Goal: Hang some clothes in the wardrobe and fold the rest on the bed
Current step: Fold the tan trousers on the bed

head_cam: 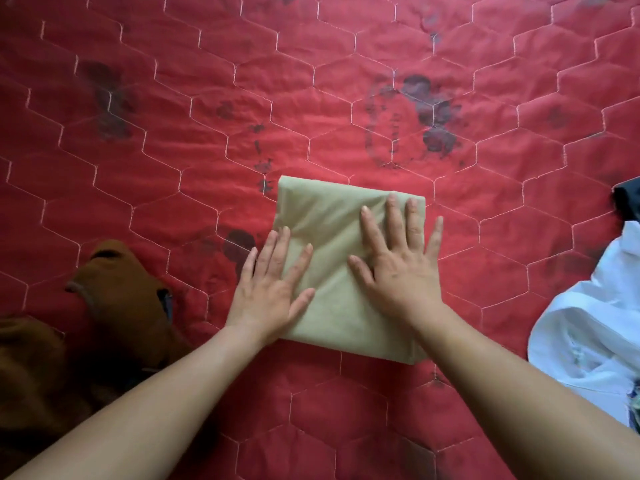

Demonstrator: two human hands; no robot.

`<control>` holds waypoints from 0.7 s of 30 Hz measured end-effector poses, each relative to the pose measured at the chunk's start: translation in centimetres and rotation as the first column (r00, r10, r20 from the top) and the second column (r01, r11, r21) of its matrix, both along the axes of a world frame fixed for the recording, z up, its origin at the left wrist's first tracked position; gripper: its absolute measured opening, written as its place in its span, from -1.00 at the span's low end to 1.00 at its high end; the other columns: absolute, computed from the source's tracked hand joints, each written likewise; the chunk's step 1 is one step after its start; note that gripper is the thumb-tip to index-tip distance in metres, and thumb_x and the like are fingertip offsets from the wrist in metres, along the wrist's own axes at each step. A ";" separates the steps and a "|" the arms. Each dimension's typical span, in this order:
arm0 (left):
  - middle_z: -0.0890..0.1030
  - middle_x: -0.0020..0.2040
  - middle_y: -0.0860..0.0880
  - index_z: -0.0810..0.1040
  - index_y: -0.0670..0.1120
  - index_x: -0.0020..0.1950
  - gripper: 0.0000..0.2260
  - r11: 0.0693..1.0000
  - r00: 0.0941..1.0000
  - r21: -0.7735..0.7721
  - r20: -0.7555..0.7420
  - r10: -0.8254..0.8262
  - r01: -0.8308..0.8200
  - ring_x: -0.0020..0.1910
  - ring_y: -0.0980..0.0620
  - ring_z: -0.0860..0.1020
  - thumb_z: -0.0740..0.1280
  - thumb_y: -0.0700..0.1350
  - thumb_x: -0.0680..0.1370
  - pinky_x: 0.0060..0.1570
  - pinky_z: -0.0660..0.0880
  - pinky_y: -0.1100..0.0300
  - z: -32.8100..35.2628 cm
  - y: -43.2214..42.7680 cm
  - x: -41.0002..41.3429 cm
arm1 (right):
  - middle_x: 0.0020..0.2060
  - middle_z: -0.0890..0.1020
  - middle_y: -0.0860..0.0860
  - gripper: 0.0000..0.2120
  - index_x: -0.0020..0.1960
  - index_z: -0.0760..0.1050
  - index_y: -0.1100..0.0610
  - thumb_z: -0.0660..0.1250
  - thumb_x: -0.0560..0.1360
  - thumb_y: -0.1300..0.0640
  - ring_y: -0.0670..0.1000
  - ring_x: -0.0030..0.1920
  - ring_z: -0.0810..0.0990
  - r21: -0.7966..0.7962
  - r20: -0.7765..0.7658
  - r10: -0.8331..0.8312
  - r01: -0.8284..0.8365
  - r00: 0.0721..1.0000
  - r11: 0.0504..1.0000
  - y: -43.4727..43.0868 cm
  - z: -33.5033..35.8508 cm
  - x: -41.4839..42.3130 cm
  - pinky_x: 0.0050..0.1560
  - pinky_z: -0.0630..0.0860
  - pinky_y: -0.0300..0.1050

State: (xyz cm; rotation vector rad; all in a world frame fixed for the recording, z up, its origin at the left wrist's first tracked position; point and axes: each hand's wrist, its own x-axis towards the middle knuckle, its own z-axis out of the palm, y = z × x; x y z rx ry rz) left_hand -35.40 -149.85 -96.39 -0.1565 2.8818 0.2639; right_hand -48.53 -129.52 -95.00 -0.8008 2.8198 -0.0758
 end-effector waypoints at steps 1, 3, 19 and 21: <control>-0.22 0.65 -0.13 -0.17 0.13 0.64 -0.32 1.000 0.999 -0.015 0.044 -0.002 0.003 0.62 -0.11 -0.23 -0.01 0.29 0.59 0.56 0.01 -0.21 -0.7 -0.2 0.1 | 0.63 -0.27 0.08 -0.26 0.64 -0.22 -0.15 -0.08 0.58 -0.41 0.20 0.60 -0.36 0.048 0.041 0.025 -0.027 0.999 0.998 -0.2 -1.0 -0.3 0.50 -0.22 0.47; -0.24 0.65 -0.13 -0.23 0.13 0.63 -0.30 0.999 0.998 -0.042 0.068 -0.006 0.009 0.62 -0.12 -0.26 -0.01 0.31 0.58 0.57 -0.06 -0.20 -1.6 -0.3 -0.1 | 0.61 -0.34 0.06 -0.25 0.63 -0.26 -0.17 -0.14 0.57 -0.45 0.19 0.58 -0.41 0.063 0.091 0.013 -0.018 0.996 0.998 0.0 -2.6 -0.7 0.48 -0.17 0.50; -0.05 0.66 -0.09 -0.10 0.16 0.64 -0.40 0.987 0.981 0.021 0.111 -0.161 0.160 0.63 -0.07 -0.12 -0.08 0.31 0.63 0.56 -0.15 -0.18 -1.3 -3.4 -13.9 | 0.64 -0.19 0.12 -0.24 0.64 -0.16 -0.16 -0.19 0.54 -0.48 0.23 0.61 -0.27 0.009 0.111 0.020 -0.021 0.994 1.000 -1.5 -3.1 -2.9 0.50 -0.09 0.46; 0.07 0.64 -0.12 -0.03 0.12 0.64 -0.41 0.986 0.980 -0.013 0.110 -0.164 0.167 0.61 -0.11 0.02 -0.04 0.28 0.65 0.55 -0.01 -0.18 -0.6 -3.3 -14.0 | 0.63 -0.10 0.15 -0.19 0.63 -0.12 -0.14 -0.11 0.51 -0.51 0.21 0.62 -0.15 0.001 0.158 -0.013 0.013 0.987 1.000 -1.6 -2.1 -3.4 0.51 0.00 0.38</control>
